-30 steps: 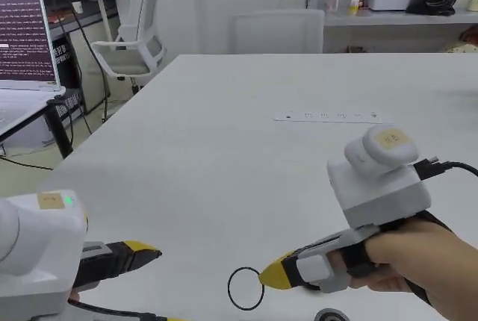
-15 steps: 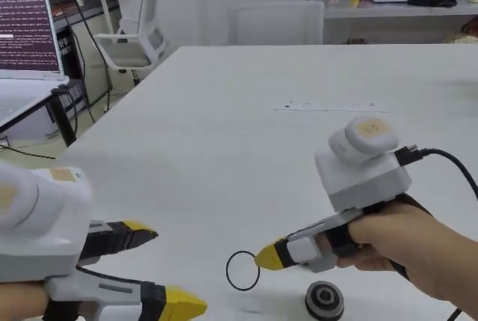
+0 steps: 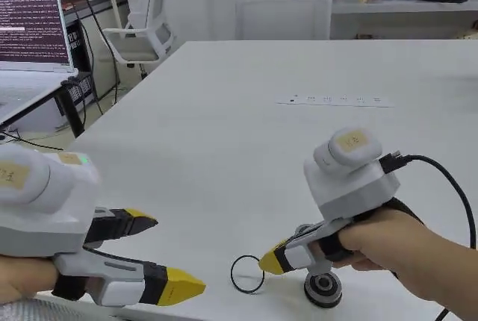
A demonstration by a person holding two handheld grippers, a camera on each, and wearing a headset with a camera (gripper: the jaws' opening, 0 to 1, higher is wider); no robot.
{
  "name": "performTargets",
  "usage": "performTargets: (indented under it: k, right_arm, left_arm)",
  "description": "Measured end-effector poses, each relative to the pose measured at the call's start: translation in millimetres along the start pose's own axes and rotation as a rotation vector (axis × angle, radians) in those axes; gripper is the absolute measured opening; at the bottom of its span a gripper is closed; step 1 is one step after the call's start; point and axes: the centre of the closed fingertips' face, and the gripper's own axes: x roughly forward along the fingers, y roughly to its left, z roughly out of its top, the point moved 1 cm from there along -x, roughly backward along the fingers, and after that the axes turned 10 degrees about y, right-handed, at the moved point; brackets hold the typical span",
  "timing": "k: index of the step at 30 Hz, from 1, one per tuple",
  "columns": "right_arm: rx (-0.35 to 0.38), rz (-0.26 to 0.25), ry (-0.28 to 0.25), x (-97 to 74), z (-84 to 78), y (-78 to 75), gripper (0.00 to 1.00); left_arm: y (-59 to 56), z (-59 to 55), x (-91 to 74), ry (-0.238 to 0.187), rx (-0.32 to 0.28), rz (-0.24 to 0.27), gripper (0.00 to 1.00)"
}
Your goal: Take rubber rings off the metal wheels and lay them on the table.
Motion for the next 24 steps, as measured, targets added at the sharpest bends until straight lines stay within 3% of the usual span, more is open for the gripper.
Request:
performTargets:
  k: [4,6,13,19,24]
  right_arm:
    - [-0.003,-0.030,0.002,-0.7,-0.4,-5.9,0.15]
    - [-0.006,-0.045,0.001,-2.4,-0.1,-9.1,0.17]
    - [-0.018,-0.065,-0.019,-15.3,4.2,-12.2,0.17]
    - [-0.028,-0.086,-0.059,-39.2,10.7,-15.9,0.17]
    - [-0.044,-0.103,-0.041,-54.0,2.9,-16.8,0.18]
  left_arm:
    - [0.5,-0.8,0.0,0.004,-0.004,0.002,0.78]
    - [0.5,-1.4,0.1,0.008,-0.003,0.003,0.78]
    - [-0.1,-2.4,0.7,0.018,0.000,-0.002,0.77]
    - [0.5,-1.8,1.0,0.020,0.004,-0.007,0.77]
    - [-0.5,-1.4,1.6,0.040,0.052,0.005,0.76]
